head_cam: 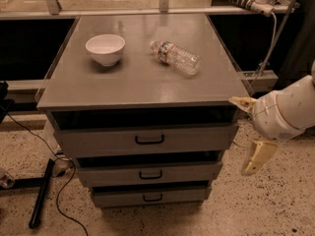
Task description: Open top drawer
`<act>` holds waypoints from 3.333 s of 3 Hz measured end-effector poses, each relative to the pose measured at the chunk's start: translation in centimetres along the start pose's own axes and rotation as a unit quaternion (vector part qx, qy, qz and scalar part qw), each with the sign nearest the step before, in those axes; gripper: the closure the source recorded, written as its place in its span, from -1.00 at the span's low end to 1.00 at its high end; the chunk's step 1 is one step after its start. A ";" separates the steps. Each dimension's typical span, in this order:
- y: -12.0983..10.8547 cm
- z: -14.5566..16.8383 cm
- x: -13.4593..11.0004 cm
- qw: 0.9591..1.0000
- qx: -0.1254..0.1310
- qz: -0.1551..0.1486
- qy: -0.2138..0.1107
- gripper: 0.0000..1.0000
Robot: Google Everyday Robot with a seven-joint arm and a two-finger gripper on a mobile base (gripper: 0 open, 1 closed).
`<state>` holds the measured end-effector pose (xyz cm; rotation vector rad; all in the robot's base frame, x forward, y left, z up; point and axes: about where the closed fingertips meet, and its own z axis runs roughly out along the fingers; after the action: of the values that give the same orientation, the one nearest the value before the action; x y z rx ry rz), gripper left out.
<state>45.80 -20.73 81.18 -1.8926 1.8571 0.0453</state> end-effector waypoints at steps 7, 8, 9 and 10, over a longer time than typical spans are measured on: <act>-2.5 15.0 2.8 0.998 0.007 -0.017 -0.061 -1.00; -4.7 18.0 3.5 0.998 0.022 -0.028 -0.054 -1.00; -4.7 18.0 3.5 0.998 0.022 -0.028 -0.054 -1.00; -4.7 18.0 3.5 0.998 0.022 -0.028 -0.054 -0.64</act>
Offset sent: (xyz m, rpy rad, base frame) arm 0.0421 -0.0008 -0.0785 0.2634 -0.0507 0.0529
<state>56.09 -17.70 65.54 -1.8728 1.7197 0.0848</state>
